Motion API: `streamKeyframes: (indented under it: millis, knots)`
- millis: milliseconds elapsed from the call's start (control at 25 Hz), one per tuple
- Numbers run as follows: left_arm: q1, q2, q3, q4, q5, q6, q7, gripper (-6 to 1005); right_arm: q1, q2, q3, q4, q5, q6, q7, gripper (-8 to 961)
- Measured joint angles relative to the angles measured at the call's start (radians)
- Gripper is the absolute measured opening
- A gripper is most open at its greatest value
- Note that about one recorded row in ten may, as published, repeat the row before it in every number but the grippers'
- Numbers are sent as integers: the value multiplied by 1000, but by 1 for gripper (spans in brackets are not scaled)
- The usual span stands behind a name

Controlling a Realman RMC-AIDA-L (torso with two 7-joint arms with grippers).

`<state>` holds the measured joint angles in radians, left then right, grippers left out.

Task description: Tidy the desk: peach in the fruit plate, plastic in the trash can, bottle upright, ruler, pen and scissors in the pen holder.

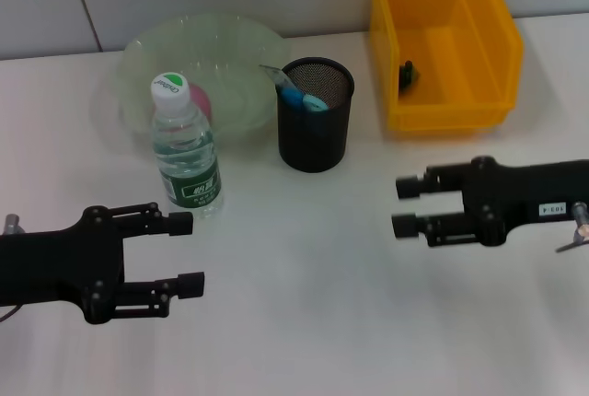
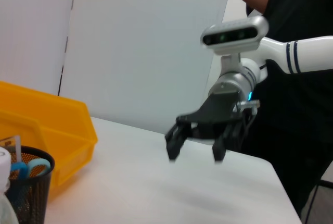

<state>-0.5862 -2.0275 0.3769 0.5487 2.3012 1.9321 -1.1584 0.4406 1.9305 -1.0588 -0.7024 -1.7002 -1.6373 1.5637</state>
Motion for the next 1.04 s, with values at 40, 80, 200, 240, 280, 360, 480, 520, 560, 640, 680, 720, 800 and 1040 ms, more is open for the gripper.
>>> streamKeyframes:
  millis: [40, 80, 200, 240, 280, 360, 480, 520, 560, 640, 680, 720, 800, 1040]
  knots:
    - [-3, 1, 1, -1, 0, 0, -10, 767, 11, -1, 14, 2, -42, 1, 19, 652]
    - [-3, 1, 1, -1, 0, 0, -10, 766, 20, 4, 35, 3, -85, 3, 25, 652]
    - [-8, 3, 4, -3, 1, -16, -25, 766, 31, 23, 89, 3, -158, 8, 24, 652]
    - [-8, 3, 4, -3, 1, -17, -27, 766, 33, 28, 102, 2, -173, 11, 22, 652]
    - [-8, 3, 4, -3, 1, -17, -27, 766, 33, 30, 108, 2, -180, 13, 21, 652]
    - [-10, 2, 4, -3, 0, -22, -30, 766, 34, 31, 114, 2, -186, 13, 19, 652]
    - [-15, -2, 9, -3, 4, -37, -31, 766, 34, 31, 118, 2, -188, 8, 17, 652]
    - [-16, -3, 12, -3, 5, -42, -32, 766, 34, 31, 118, 2, -188, 7, 15, 652]
    - [-17, -5, 16, -3, 5, -50, -32, 766, 35, 32, 116, 2, -189, 6, 14, 652]
    - [-19, -9, 20, -3, 6, -64, -37, 766, 38, 33, 111, 3, -193, 5, 14, 652]
    - [-22, -12, 20, -3, 6, -70, -43, 767, 41, 36, 108, 4, -198, 5, 14, 652]
    - [-23, -13, 20, -3, 6, -72, -49, 767, 43, 38, 108, 4, -204, 5, 14, 652]
    - [-27, -14, 20, -3, 7, -76, -63, 767, 46, 43, 107, 3, -214, 5, 13, 652]
    - [-29, -14, 22, -4, 4, -68, -72, 767, 55, 45, 108, 3, -219, 4, 13, 652]
